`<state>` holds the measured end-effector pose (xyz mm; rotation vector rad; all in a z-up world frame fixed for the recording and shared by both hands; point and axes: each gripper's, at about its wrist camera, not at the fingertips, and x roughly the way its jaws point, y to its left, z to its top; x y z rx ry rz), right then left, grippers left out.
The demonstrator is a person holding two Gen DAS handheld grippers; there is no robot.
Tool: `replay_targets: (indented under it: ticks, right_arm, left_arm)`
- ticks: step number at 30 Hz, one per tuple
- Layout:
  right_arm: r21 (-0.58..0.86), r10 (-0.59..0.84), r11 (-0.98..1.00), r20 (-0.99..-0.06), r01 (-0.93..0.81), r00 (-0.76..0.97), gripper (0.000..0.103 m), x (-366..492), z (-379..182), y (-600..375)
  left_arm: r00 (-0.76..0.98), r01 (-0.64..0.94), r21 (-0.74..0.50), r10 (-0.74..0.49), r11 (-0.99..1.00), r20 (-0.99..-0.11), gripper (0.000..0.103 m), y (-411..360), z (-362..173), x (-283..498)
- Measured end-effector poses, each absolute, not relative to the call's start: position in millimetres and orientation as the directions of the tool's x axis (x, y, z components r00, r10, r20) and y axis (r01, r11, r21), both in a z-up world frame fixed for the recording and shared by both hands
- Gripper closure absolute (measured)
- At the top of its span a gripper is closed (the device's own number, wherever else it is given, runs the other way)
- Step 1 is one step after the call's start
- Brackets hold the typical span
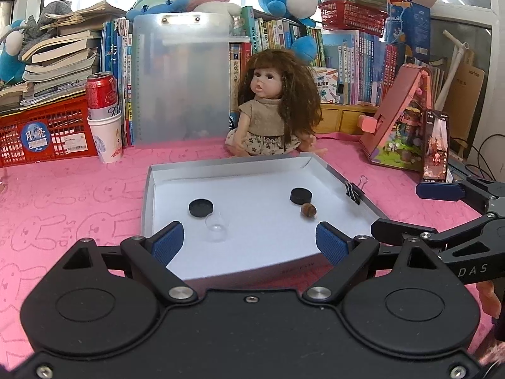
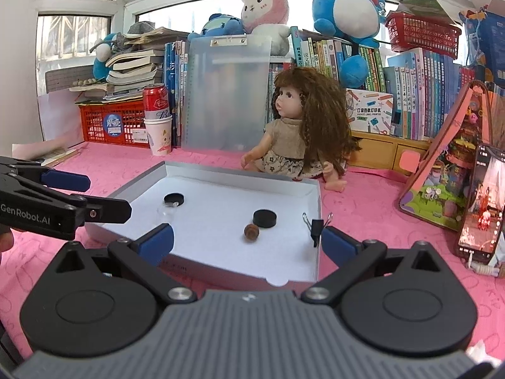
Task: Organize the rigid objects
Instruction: 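Withdraw both open tools from the tray toward the objects on the table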
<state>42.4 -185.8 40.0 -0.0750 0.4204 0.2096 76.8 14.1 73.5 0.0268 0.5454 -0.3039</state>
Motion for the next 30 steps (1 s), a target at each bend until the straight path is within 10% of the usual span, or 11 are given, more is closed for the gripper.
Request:
replay_targets:
  ticks: [30]
  right_arm:
    - [-0.006, 0.253, 0.958, -0.454, -0.287, 0.854, 0.000, -6, -4, -191]
  left_arm:
    - [0.821, 0.289, 0.005, -0.245, 0.957, -0.516, 0.013, 14, 32, 11]
